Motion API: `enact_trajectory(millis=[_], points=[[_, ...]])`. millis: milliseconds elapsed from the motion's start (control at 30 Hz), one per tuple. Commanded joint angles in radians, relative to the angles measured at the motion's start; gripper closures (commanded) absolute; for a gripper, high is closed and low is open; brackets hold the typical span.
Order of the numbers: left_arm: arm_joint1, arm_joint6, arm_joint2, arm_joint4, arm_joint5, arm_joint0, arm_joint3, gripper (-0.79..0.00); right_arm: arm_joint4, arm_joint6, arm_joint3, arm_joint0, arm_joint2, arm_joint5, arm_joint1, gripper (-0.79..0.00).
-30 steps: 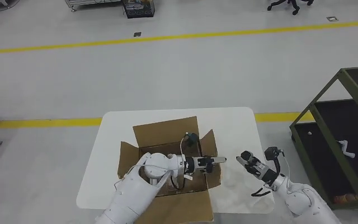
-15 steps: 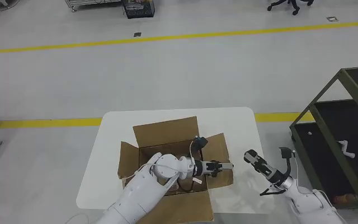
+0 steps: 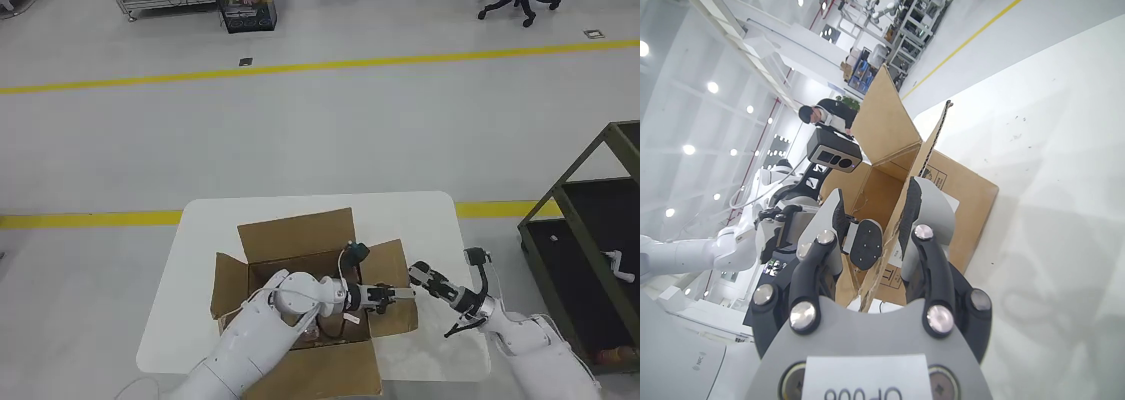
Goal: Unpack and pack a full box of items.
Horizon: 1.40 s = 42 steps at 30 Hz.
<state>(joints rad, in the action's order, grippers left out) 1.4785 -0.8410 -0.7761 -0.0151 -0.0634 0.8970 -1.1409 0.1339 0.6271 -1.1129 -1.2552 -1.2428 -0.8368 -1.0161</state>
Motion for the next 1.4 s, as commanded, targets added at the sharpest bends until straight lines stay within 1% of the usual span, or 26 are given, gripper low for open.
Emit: enact_trajectory(millis=[0, 67, 133, 233, 367, 400, 433, 467, 500, 533, 567, 700, 800, 967, 1067, 1200, 1267, 1367], points=[[0.0, -0.001, 0.0, 0.001, 0.0, 0.0, 0.003, -0.785, -0.011, -0.008, 0.03, 0.023, 0.019, 0.014, -0.007, -0.339], [0.0, -0.002, -0.001, 0.0, 0.001, 0.0, 0.005, -0.785, -0.018, -0.022, 0.055, 0.039, 0.032, 0.013, -0.012, -0.317], [0.0, 0.0, -0.003, 0.0, 0.001, -0.001, 0.006, -0.785, -0.033, -0.042, 0.071, 0.049, 0.039, 0.007, -0.016, -0.329], [-0.001, 0.002, -0.008, -0.001, 0.0, -0.003, 0.007, -0.785, -0.04, -0.045, 0.094, 0.059, 0.047, -0.001, -0.02, -0.32], [-0.001, 0.002, -0.011, -0.002, 0.001, -0.004, 0.01, -0.785, -0.038, -0.037, 0.116, 0.077, 0.06, -0.008, -0.025, -0.28], [-0.001, 0.001, -0.012, -0.002, 0.0, -0.004, 0.011, -0.785, -0.037, -0.032, 0.119, 0.081, 0.064, -0.009, -0.027, -0.249], [-0.001, 0.001, -0.012, -0.002, 0.0, -0.004, 0.012, -0.785, -0.036, -0.03, 0.123, 0.085, 0.068, -0.01, -0.028, -0.237], [-0.001, 0.002, -0.013, -0.004, 0.001, -0.005, 0.012, -0.785, -0.035, -0.028, 0.127, 0.089, 0.071, -0.011, -0.03, -0.2], [-0.001, 0.001, -0.014, -0.004, 0.001, -0.005, 0.012, -0.785, -0.035, -0.026, 0.131, 0.093, 0.075, -0.012, -0.031, -0.139], [-0.001, 0.001, -0.013, -0.003, 0.0, -0.005, 0.012, -0.785, -0.034, -0.024, 0.135, 0.096, 0.078, -0.012, -0.032, -0.025], [-0.001, 0.001, -0.014, -0.002, 0.0, -0.005, 0.013, -0.785, -0.033, -0.023, 0.14, 0.099, 0.08, -0.012, -0.033, 0.0], [-0.002, -0.001, -0.016, -0.002, -0.001, -0.006, 0.014, -0.785, -0.028, -0.022, 0.158, 0.105, 0.085, -0.018, -0.037, 0.0], [-0.006, -0.007, -0.019, 0.021, -0.002, -0.01, 0.015, -0.785, -0.029, -0.05, 0.17, 0.105, 0.079, -0.027, -0.038, 0.0], [-0.019, 0.01, -0.057, 0.034, -0.004, 0.001, 0.003, -0.785, -0.037, -0.103, 0.168, 0.088, 0.057, -0.054, -0.036, 0.0], [-0.029, 0.019, -0.081, 0.053, 0.001, 0.015, -0.025, -0.785, -0.043, -0.132, 0.157, 0.07, 0.04, -0.056, -0.034, 0.0], [-0.046, 0.04, -0.116, 0.1, 0.021, 0.041, -0.089, -0.785, -0.065, -0.162, 0.13, 0.039, 0.017, -0.052, -0.028, 0.0], [-0.055, 0.054, -0.133, 0.134, 0.046, 0.056, -0.122, -0.785, -0.079, -0.178, 0.11, 0.021, 0.006, -0.047, -0.026, 0.0], [-0.067, 0.077, -0.157, 0.185, 0.113, 0.083, -0.172, -0.785, -0.108, -0.2, 0.078, -0.007, -0.01, -0.039, -0.022, 0.0]])
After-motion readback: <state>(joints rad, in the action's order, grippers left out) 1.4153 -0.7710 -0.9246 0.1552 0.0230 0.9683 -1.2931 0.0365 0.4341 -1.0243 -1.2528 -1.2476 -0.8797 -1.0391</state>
